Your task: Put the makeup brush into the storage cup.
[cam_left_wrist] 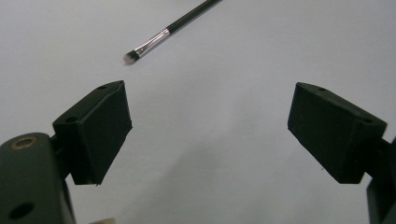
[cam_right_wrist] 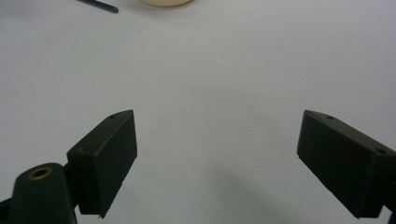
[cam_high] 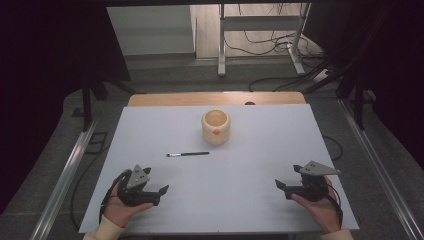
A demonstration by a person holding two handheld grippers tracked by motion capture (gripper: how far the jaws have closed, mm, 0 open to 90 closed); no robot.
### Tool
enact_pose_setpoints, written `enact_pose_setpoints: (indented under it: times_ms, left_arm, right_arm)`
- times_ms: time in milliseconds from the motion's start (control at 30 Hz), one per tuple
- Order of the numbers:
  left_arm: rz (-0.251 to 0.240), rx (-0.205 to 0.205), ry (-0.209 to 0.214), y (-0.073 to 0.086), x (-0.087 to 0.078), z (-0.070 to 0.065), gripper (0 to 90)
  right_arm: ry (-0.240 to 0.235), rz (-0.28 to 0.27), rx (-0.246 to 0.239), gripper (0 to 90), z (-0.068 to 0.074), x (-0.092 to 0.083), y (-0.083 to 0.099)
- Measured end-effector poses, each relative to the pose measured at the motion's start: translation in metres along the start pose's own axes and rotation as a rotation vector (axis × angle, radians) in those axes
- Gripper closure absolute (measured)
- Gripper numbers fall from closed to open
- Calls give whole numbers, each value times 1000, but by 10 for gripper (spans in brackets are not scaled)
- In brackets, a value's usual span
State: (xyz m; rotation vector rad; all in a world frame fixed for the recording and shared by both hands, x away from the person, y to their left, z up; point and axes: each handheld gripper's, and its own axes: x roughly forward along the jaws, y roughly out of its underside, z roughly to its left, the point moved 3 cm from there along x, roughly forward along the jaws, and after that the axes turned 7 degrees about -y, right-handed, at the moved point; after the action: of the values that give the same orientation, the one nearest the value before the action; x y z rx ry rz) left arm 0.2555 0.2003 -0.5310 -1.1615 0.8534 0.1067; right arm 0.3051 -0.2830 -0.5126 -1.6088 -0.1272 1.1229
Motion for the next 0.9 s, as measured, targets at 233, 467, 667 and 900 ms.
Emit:
enact_pose_setpoints:
  times_ms: [233,467,667,900]
  left_arm:
    - [1,29,8,-7,-1,0,140]
    - [-13,54,20,-19,-4,4,128]
    - [7,75,55,-28,-4,6,136]
    - [34,120,74,-35,0,3,154]
  right_arm:
    - [-3,1,-2,124,0,0,0]
    - [-6,1,0,125,0,1,0]
    - [-8,1,-1,125,1,1,-1]
    - [-9,1,4,125,1,1,0]
